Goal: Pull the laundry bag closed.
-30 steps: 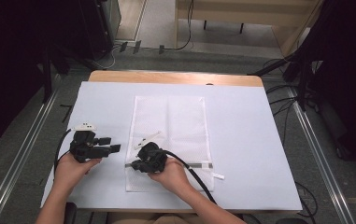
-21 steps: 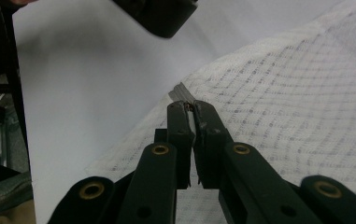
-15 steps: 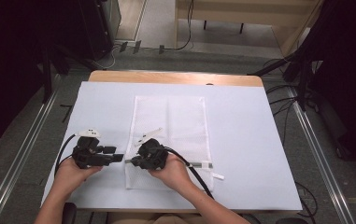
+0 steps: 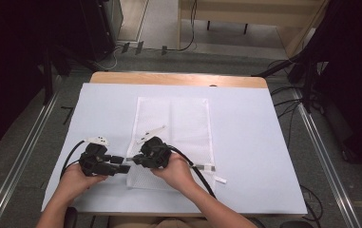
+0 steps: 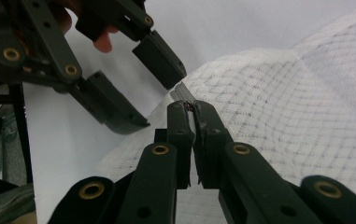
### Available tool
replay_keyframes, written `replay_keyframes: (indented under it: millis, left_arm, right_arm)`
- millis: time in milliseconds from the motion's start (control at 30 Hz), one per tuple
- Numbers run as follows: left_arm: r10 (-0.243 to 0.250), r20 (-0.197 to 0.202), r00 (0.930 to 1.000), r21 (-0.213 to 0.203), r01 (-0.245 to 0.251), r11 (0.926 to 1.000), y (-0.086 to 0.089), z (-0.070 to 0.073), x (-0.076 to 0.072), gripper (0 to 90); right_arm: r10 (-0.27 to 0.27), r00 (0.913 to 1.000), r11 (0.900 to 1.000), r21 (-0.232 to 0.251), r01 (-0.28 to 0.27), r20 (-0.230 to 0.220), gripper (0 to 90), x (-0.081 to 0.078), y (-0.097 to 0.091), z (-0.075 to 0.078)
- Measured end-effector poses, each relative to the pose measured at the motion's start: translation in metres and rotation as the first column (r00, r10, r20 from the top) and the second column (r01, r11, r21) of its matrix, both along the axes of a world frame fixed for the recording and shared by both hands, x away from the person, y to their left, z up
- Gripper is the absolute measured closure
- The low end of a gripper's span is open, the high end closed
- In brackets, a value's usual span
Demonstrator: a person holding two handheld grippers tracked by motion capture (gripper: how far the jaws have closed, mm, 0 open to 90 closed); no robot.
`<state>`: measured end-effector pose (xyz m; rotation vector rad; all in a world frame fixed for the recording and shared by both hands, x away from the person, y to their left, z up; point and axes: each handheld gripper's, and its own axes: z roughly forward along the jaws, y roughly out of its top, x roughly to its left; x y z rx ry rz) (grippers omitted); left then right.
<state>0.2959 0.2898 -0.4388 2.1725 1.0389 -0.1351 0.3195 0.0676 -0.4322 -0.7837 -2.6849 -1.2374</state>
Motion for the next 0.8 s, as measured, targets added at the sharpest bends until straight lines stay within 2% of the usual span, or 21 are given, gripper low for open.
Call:
replay_keyframes:
  millis: [233,433,533,667,700,800]
  left_arm:
    - [-0.030,-0.019,0.9994,0.004,0.030,0.9995,-0.009,-0.004,0.003,44.1]
    - [-0.019,-0.028,0.9994,-0.012,0.018,0.9998,-0.010,-0.006,0.007,48.6]
    - [-0.024,-0.027,0.9993,-0.006,0.024,0.9997,-0.011,-0.007,0.007,50.4]
    - [-0.034,-0.028,0.9990,0.005,0.034,0.9994,-0.013,-0.006,0.006,60.7]
    - [-0.031,-0.045,0.9985,0.004,0.031,0.9995,-0.013,-0.007,0.007,62.8]
    - [-0.030,-0.054,0.9981,0.000,0.030,0.9995,-0.013,-0.007,0.007,68.8]
  right_arm:
    - [0.002,1.0000,0.9999,0.011,-0.002,0.009,87.6,0.001,0.001,0.003]
    - [0.006,1.0000,0.9997,0.023,-0.005,-0.005,87.6,0.001,0.002,0.003]
    - [0.006,1.0000,0.9996,0.027,-0.006,-0.006,87.6,0.000,0.003,0.003]
    - [0.007,0.9999,0.9992,0.039,-0.007,-0.013,87.6,-0.001,0.003,0.004]
    - [0.008,0.9998,0.9990,0.044,-0.007,-0.020,87.6,-0.001,0.003,0.004]
    - [0.018,0.9997,0.9989,0.044,-0.018,-0.016,87.6,-0.001,0.002,0.005]
